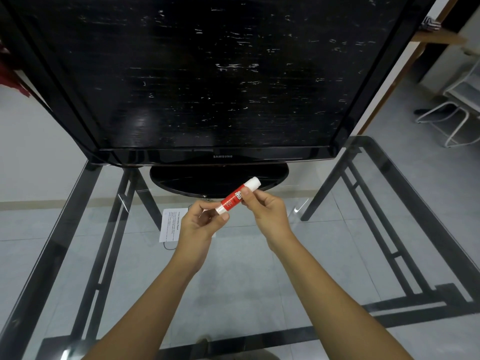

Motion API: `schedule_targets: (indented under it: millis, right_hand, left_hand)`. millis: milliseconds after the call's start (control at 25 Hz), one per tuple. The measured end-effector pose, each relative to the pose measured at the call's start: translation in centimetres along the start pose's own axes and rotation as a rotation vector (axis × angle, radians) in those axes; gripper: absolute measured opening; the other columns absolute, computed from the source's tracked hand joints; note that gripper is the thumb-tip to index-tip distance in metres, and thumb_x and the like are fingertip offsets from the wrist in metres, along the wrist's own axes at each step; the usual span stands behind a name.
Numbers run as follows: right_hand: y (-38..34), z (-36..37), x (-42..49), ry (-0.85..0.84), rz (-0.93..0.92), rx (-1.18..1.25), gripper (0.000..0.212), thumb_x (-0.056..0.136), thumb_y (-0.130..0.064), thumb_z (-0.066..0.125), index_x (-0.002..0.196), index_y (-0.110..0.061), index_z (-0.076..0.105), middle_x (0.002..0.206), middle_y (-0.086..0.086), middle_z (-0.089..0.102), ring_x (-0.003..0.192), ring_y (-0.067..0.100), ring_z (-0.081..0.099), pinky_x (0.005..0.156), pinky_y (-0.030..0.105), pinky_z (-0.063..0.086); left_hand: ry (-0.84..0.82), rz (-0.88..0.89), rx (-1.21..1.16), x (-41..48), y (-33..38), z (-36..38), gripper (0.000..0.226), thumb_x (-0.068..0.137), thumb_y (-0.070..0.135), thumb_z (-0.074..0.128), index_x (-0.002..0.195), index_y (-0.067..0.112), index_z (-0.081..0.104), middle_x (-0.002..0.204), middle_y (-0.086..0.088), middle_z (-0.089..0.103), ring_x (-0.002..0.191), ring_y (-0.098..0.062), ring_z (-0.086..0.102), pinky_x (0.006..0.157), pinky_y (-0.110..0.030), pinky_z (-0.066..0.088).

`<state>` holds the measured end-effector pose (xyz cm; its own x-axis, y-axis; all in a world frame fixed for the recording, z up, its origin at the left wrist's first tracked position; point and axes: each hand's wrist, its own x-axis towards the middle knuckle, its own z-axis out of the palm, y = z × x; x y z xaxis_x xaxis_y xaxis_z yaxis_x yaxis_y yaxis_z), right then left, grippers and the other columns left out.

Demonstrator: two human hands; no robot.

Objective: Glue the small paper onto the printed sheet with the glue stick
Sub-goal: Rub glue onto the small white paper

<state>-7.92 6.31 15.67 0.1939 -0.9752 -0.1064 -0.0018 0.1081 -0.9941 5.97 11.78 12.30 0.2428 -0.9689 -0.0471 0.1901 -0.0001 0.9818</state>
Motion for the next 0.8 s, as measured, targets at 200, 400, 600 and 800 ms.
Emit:
schedule_targets:
  millis: [200, 400, 600, 800]
  right_hand:
    - [-0.09, -0.14, 0.21, 0.001, -0.007, 0.0, 0.02, 0.084, -0.04, 0.062, 0.084, -0.023, 0.072, 0.083, -0.005, 0.072, 0.088, 0.007, 0.067, 0.07, 0.008, 0.048]
    - [-0.07, 0.0, 0.32, 0.01, 0.005, 0.005, 0.017, 0.083, -0.041, 0.063, 0.079, -0.027, 0.072, 0.078, -0.011, 0.073, 0.085, 0.002, 0.067, 0.068, 0.005, 0.045]
    - [-0.15, 0.06, 0.45, 0.013, 0.006, -0.01, 0.015, 0.082, -0.043, 0.063, 0.081, -0.03, 0.071, 0.082, -0.01, 0.073, 0.087, 0.002, 0.067, 0.067, 0.004, 0.045]
    - [-0.2, 0.3, 0.47, 0.009, 0.006, -0.031, 0.016, 0.081, -0.043, 0.062, 0.081, -0.029, 0.07, 0.082, -0.009, 0.072, 0.086, 0.001, 0.067, 0.065, 0.004, 0.045]
  left_hand:
    - [-0.014, -0.104, -0.079, 0.17, -0.06, -0.1, 0.028, 0.075, 0.044, 0.064, 0.096, 0.026, 0.067, 0.098, 0.0, 0.069, 0.088, -0.018, 0.066, 0.075, -0.022, 0.052]
    - [0.005, -0.024, 0.003, 0.23, 0.15, -0.14, 0.014, 0.074, 0.031, 0.07, 0.086, 0.03, 0.065, 0.1, 0.004, 0.069, 0.097, -0.011, 0.064, 0.079, -0.02, 0.047]
    - [0.014, 0.021, 0.02, 0.15, 0.13, -0.09, 0.025, 0.073, 0.031, 0.071, 0.095, 0.03, 0.061, 0.099, 0.009, 0.067, 0.095, -0.008, 0.064, 0.071, -0.014, 0.051]
    - [0.034, -0.004, 0.055, 0.44, 0.07, -0.29, 0.03, 0.078, 0.043, 0.062, 0.1, 0.023, 0.063, 0.102, 0.001, 0.067, 0.091, -0.013, 0.067, 0.077, -0.018, 0.054]
